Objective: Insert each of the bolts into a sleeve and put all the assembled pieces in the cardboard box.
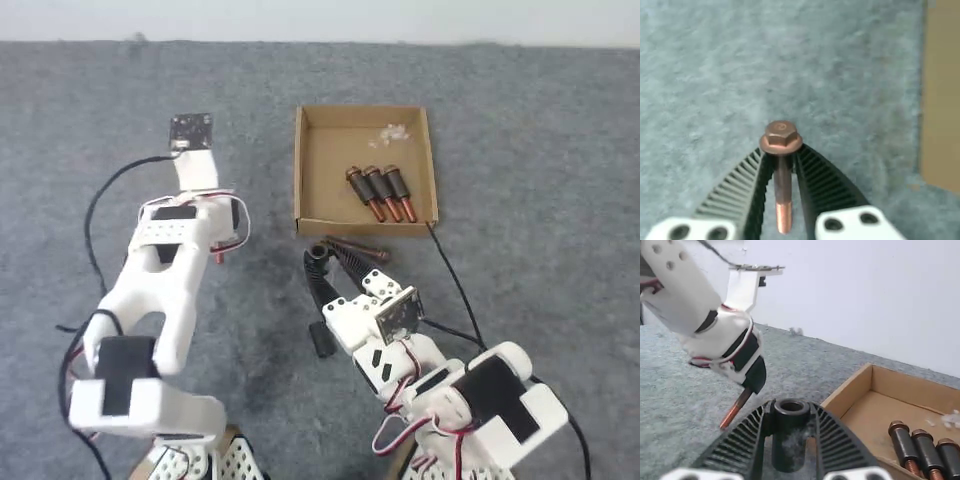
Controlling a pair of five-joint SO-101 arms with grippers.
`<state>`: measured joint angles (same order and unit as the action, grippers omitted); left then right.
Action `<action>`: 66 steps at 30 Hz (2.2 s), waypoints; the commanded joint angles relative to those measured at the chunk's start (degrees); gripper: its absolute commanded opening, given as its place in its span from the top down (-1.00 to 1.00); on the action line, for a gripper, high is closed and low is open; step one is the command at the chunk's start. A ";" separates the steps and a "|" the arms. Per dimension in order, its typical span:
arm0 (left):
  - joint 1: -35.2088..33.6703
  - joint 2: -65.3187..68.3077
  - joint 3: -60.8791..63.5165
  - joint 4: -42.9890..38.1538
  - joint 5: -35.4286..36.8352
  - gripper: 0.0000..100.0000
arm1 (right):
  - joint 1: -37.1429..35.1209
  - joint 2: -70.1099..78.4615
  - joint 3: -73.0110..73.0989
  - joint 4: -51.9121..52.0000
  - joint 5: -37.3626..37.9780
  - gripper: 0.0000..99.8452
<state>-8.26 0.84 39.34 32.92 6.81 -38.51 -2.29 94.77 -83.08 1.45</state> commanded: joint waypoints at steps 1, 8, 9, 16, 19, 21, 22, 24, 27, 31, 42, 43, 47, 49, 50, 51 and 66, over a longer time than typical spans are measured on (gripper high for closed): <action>1.49 -9.85 1.36 -1.49 0.26 0.98 | -0.22 0.13 0.53 -0.22 1.93 0.99; 3.08 -21.27 12.35 -13.27 0.26 0.98 | -0.22 0.13 0.53 -0.13 2.02 0.99; 3.43 -22.15 14.55 -17.23 0.26 0.98 | -0.22 0.13 0.53 -0.13 2.02 0.99; 8.79 -22.86 30.55 -53.63 0.26 0.98 | -0.22 0.13 1.23 -0.13 2.11 0.99; 11.60 -22.77 33.01 -62.33 0.26 0.98 | -0.22 0.13 1.23 -0.13 2.11 0.99; 12.92 -22.77 33.01 -62.77 0.26 0.98 | -0.22 0.13 1.23 0.04 2.11 0.99; 13.45 -22.86 32.92 -62.86 0.26 0.98 | -0.22 0.13 1.05 0.84 2.11 0.99; 14.86 -22.86 32.84 -64.18 0.26 0.98 | -0.22 0.13 0.35 3.74 2.11 0.99; 17.23 -22.86 33.19 -68.31 0.44 0.98 | -0.22 0.13 -0.88 6.37 2.11 0.99; 18.81 -23.38 35.65 -73.67 4.75 0.98 | -0.22 0.13 -1.23 6.73 2.11 0.99; 19.16 -26.11 37.58 -70.24 12.04 0.98 | -0.13 0.13 -1.32 6.81 2.20 0.99; 19.16 -27.96 37.58 -67.96 12.13 0.98 | -0.13 0.13 -1.32 6.81 2.20 0.99; 20.84 -38.24 37.58 -55.82 12.22 0.98 | -0.22 0.13 -1.32 6.81 2.20 0.99; 22.59 -43.34 37.58 -50.55 12.22 0.98 | -0.40 0.13 -1.23 6.81 2.20 0.99; 23.21 -45.45 37.49 -48.00 12.22 0.98 | -0.48 0.13 -1.23 6.81 2.20 0.99; 23.82 -47.30 37.41 -45.27 12.22 0.98 | -0.48 0.13 -1.23 6.81 2.20 0.99; 24.44 -53.27 33.80 -26.73 18.73 0.98 | -0.48 0.22 -1.05 6.90 2.20 0.99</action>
<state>15.65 -50.07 76.79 6.11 24.92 -38.51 -1.93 94.77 -76.40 2.42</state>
